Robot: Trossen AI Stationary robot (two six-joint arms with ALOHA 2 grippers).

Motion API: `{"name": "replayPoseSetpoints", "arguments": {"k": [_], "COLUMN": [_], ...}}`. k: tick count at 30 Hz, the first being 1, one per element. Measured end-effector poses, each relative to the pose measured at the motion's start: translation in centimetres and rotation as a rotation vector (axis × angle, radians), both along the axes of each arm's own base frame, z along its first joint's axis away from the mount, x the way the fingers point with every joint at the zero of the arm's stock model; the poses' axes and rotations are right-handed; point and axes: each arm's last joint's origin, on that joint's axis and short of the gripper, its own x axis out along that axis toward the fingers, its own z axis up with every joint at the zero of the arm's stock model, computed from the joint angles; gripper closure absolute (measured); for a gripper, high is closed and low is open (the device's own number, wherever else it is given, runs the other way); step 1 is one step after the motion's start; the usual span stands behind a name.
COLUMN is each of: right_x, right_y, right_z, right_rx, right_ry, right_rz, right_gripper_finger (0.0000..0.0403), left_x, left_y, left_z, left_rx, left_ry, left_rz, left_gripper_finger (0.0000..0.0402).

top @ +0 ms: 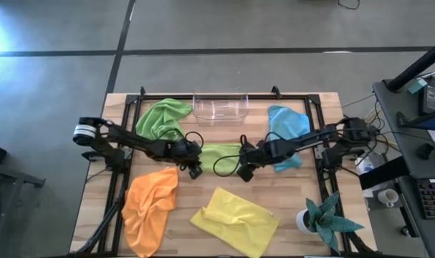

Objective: Fold microfiber towels
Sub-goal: Fold the green microfiber towel

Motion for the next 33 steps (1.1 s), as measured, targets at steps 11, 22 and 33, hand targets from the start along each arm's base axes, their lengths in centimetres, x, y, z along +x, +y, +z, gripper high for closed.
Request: {"name": "replayPoseSetpoints", "arguments": {"k": [11,22,33], "right_x": [1.0,2.4,2.1], "right_y": [1.1,1.9,-1.3], "right_z": [-2.0,0.9,2.5], "right_rx": [0.172,0.239,0.064], "right_ry": [0.023,-0.094,-0.143], "right_rz": [0.062,0.167,0.002], "right_gripper_finger": [0.0335,0.0335,0.0335], "left_x": [0.1,0.2,1.8], "left_y": [0.6,0.9,-0.3], "left_z": [-0.6,1.3,3.8], "left_rx": [0.168,0.186,0.087], "left_ry": [0.028,-0.061,-0.355], "left_rz": [0.119,0.154,0.072], "left_gripper_finger": [0.0297,0.0297,0.0297]}}
